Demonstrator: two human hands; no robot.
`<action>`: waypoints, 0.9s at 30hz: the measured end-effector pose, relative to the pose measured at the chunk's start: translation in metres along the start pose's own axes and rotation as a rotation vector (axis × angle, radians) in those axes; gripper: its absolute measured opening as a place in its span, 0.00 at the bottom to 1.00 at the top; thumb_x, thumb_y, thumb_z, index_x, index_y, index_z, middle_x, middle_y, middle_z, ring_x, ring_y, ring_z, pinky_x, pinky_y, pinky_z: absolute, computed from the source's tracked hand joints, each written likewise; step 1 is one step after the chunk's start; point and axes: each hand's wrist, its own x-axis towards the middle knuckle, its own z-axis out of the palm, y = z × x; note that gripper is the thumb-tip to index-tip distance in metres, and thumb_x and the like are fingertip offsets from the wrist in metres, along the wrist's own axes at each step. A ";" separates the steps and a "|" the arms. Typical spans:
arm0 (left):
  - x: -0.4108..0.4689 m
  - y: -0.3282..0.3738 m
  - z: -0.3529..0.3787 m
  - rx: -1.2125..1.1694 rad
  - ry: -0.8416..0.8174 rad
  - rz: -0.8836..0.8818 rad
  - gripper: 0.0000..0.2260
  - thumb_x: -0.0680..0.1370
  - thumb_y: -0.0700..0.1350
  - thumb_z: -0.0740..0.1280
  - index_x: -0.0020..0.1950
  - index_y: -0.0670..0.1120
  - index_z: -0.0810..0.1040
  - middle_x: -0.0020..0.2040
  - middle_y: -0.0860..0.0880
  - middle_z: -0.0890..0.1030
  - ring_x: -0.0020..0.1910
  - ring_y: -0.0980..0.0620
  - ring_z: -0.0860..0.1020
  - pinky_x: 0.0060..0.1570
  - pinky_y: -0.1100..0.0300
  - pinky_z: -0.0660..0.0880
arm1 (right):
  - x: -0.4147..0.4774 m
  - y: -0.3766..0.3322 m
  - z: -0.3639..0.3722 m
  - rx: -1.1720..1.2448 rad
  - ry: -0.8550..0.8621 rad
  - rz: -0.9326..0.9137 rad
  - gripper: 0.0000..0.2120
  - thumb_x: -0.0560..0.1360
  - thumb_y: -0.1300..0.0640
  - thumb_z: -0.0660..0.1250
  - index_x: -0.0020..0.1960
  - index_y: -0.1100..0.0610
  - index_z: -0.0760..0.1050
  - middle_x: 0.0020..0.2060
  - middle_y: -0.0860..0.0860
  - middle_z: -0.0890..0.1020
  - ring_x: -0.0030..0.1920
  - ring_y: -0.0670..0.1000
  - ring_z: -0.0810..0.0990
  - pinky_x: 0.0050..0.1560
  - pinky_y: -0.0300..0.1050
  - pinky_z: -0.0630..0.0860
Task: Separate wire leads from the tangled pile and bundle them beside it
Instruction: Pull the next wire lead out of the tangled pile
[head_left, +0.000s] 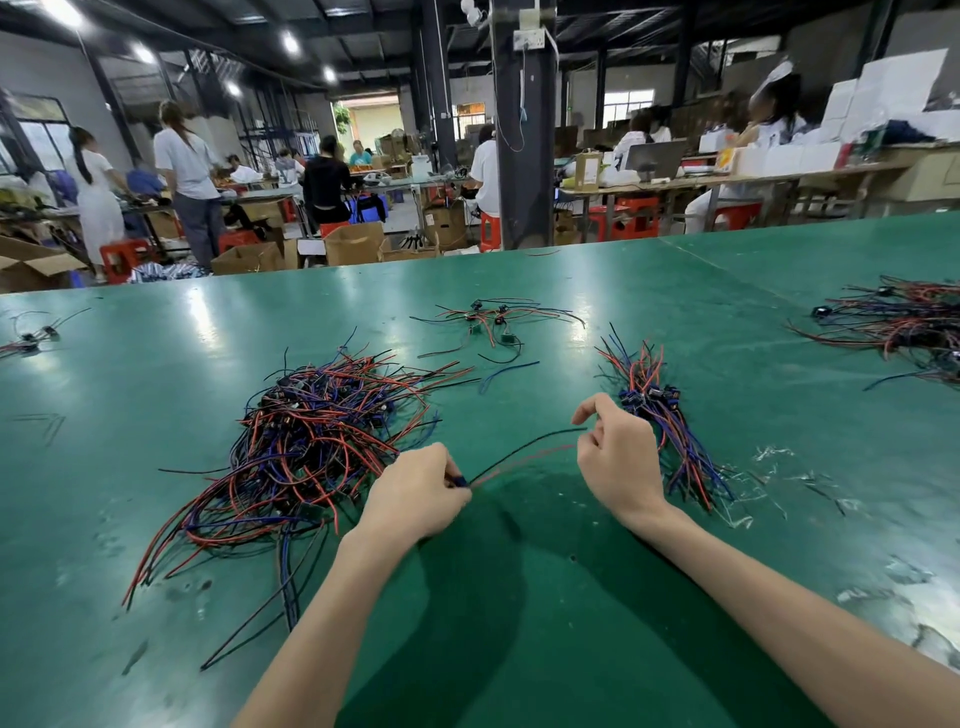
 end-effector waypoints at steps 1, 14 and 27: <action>0.000 0.002 0.000 -0.093 0.055 -0.003 0.07 0.74 0.49 0.69 0.47 0.49 0.74 0.47 0.51 0.78 0.50 0.49 0.77 0.51 0.57 0.73 | 0.000 -0.002 -0.002 0.019 0.051 -0.038 0.13 0.66 0.74 0.62 0.42 0.58 0.74 0.21 0.43 0.63 0.24 0.44 0.63 0.32 0.48 0.66; -0.003 0.023 -0.011 -1.354 -0.099 -0.147 0.06 0.74 0.43 0.70 0.43 0.40 0.78 0.36 0.47 0.78 0.25 0.60 0.71 0.27 0.69 0.72 | 0.005 -0.008 -0.002 0.381 0.194 0.200 0.06 0.76 0.66 0.63 0.46 0.58 0.68 0.27 0.47 0.65 0.26 0.42 0.64 0.30 0.35 0.63; -0.008 0.034 0.003 -1.606 -0.384 -0.361 0.05 0.78 0.34 0.62 0.49 0.39 0.78 0.34 0.47 0.81 0.26 0.55 0.77 0.26 0.66 0.76 | 0.007 -0.013 -0.008 0.670 -0.277 0.544 0.10 0.78 0.60 0.63 0.39 0.59 0.75 0.26 0.51 0.73 0.22 0.45 0.67 0.24 0.37 0.64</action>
